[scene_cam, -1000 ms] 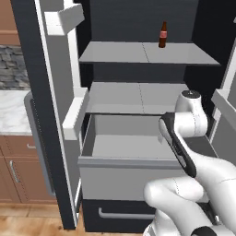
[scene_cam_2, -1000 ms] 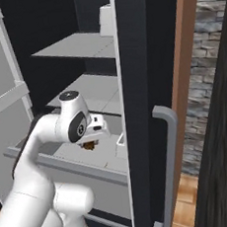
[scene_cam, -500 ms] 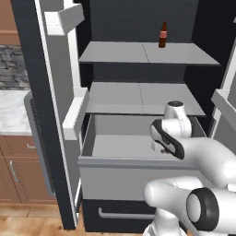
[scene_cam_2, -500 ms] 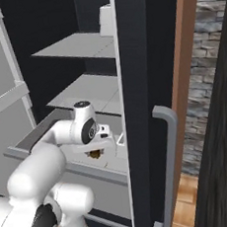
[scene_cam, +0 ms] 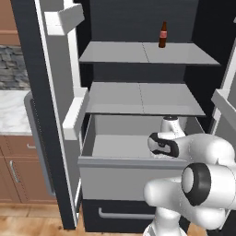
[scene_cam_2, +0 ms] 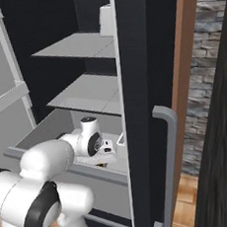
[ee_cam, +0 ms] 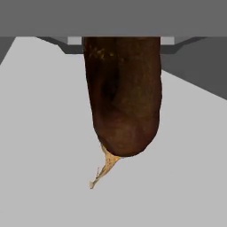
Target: Place the onion and sweet potato inside the fridge drawer. Close the drawer after placing the vegetables.
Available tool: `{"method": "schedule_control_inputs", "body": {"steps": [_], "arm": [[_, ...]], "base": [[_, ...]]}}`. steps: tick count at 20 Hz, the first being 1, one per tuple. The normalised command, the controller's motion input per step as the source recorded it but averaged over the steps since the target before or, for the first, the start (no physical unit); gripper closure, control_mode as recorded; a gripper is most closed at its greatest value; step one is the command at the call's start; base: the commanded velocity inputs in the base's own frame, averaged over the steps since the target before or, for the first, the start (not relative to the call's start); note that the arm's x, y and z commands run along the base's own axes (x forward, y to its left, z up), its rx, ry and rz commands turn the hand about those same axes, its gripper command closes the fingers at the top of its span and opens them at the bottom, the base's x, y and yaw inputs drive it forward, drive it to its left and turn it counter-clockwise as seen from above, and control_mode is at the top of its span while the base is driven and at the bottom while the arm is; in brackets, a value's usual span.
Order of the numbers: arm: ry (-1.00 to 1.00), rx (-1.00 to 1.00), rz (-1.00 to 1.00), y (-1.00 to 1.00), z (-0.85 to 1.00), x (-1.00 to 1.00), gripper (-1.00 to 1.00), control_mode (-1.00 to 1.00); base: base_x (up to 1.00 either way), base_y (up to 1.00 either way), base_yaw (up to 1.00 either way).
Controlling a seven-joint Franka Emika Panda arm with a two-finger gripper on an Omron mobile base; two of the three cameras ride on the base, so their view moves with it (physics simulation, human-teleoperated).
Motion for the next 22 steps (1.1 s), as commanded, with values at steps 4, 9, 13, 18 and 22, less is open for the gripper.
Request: {"method": "schedule_control_inputs", "body": {"steps": [4,9,13,18,22], "arm": [[0.00,0.00,0.00,-0.01,-0.43,-0.53,-1.00,-1.00],[-0.06,0.01,0.00,-0.04,-0.05,-0.34,-1.00,-1.00],[0.00,0.00,-0.01,0.00,0.11,0.05,-1.00,-1.00],[-0.05,0.00,-0.04,0.03,0.51,0.04,-1.00,-1.00],[-0.34,0.00,-0.05,0.16,1.00,-0.01,-1.00,-1.00]], "base": [[0.00,0.00,0.00],[0.00,0.00,0.00],[0.00,0.00,0.00],[0.00,0.00,0.00],[0.00,0.00,0.00]]}}
